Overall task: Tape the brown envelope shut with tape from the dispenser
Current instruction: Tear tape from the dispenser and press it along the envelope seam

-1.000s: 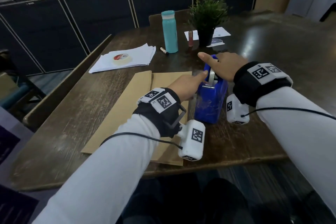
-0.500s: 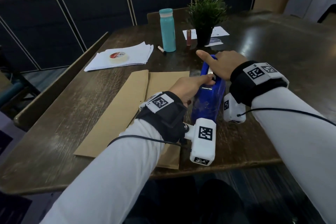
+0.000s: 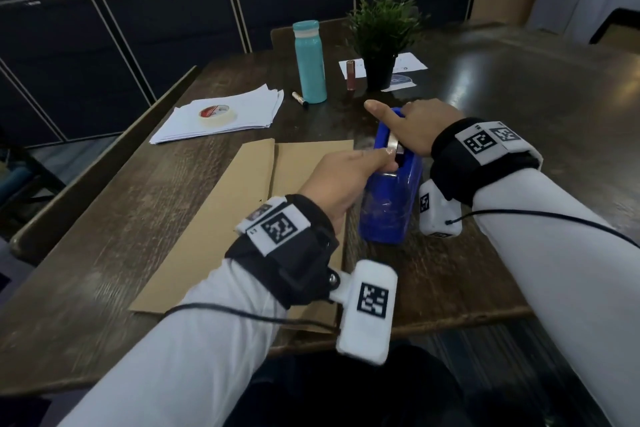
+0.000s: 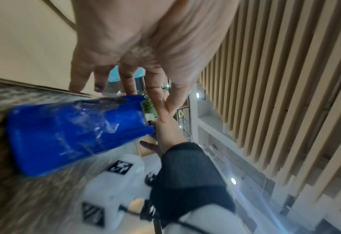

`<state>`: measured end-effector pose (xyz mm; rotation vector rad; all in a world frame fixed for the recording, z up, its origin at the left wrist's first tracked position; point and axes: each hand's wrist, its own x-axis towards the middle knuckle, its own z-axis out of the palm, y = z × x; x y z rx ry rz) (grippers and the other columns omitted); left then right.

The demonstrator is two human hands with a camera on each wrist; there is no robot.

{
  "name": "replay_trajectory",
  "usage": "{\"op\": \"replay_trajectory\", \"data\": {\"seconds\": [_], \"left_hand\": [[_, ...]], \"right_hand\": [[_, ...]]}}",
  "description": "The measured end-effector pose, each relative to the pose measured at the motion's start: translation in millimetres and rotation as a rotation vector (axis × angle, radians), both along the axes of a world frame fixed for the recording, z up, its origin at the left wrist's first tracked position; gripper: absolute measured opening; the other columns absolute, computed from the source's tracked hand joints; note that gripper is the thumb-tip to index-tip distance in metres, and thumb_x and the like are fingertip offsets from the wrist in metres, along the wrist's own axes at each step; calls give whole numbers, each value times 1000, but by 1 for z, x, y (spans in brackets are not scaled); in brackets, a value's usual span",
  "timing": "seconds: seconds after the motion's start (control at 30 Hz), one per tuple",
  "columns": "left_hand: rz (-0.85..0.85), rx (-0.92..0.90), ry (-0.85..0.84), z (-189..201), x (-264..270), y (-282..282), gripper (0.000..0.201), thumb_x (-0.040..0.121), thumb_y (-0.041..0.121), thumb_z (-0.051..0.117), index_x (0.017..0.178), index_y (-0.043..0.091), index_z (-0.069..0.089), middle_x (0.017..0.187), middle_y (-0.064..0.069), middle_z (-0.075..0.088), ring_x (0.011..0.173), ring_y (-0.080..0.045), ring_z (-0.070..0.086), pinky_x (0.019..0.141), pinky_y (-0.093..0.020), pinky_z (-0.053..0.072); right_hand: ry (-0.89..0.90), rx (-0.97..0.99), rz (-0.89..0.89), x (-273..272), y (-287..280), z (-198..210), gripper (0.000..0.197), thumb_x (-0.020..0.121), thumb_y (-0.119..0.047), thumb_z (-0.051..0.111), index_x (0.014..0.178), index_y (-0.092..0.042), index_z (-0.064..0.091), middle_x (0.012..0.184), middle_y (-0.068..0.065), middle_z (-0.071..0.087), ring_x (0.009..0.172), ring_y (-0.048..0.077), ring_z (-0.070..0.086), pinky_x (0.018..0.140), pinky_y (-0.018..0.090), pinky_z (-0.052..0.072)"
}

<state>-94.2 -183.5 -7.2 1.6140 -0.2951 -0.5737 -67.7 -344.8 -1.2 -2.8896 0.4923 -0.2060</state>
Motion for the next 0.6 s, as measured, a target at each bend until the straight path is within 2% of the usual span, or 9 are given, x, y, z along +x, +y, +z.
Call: {"op": "replay_trajectory", "data": {"seconds": [0.03, 0.07, 0.13, 0.3, 0.37, 0.5, 0.6], "left_hand": [[2, -19, -9, -4, -1, 2, 18, 92, 25, 60, 88, 9, 68, 59, 11, 66, 47, 7, 60, 48, -10, 48], [1, -27, -15, -8, -2, 3, 17, 92, 23, 60, 88, 8, 68, 58, 10, 66, 43, 9, 57, 43, -10, 47], [-8, -16, -19, -13, -3, 5, 18, 91, 25, 61, 85, 10, 69, 64, 9, 66, 44, 9, 57, 49, -16, 49], [-44, -33, -20, -21, -2, 11, 17, 89, 23, 63, 79, 11, 69, 69, 7, 67, 50, 7, 60, 54, -11, 50], [-60, -21, -25, -22, -2, 12, 17, 89, 23, 63, 79, 11, 69, 74, 6, 68, 53, 7, 61, 58, -15, 51], [-73, -8, -39, -27, -2, 14, 17, 89, 26, 64, 80, 13, 69, 87, 2, 70, 73, -1, 64, 68, -22, 47], [-76, 2, -69, -30, -3, 14, 17, 89, 25, 63, 77, 14, 68, 86, 3, 69, 66, 4, 63, 66, -19, 46]], "right_hand": [[-7, 2, -3, 1, -1, 0, 91, 81, -80, 4, 69, -7, 59, 65, 10, 54, 57, 17, 47, 67, 31, 36], [-13, 7, -5, 2, -2, 0, 93, 80, -81, 3, 70, -7, 60, 66, 10, 55, 57, 17, 47, 67, 31, 36], [-24, 17, -8, 4, -4, -1, 95, 77, -82, 2, 69, -7, 60, 65, 9, 55, 58, 18, 48, 68, 31, 37], [-34, 12, -16, 7, -5, -2, 95, 76, -84, 1, 69, -7, 58, 66, 11, 58, 60, 20, 52, 67, 32, 39], [-32, 18, -21, 8, -6, -2, 95, 76, -84, 1, 71, -7, 58, 67, 11, 59, 61, 20, 53, 66, 32, 39], [-45, 23, -28, 9, -8, -2, 94, 77, -83, 3, 69, -8, 58, 69, 11, 59, 61, 21, 52, 67, 33, 39], [-51, 20, -36, 9, -8, -3, 94, 76, -84, 3, 69, -9, 58, 69, 10, 58, 61, 20, 51, 67, 33, 38]]}}
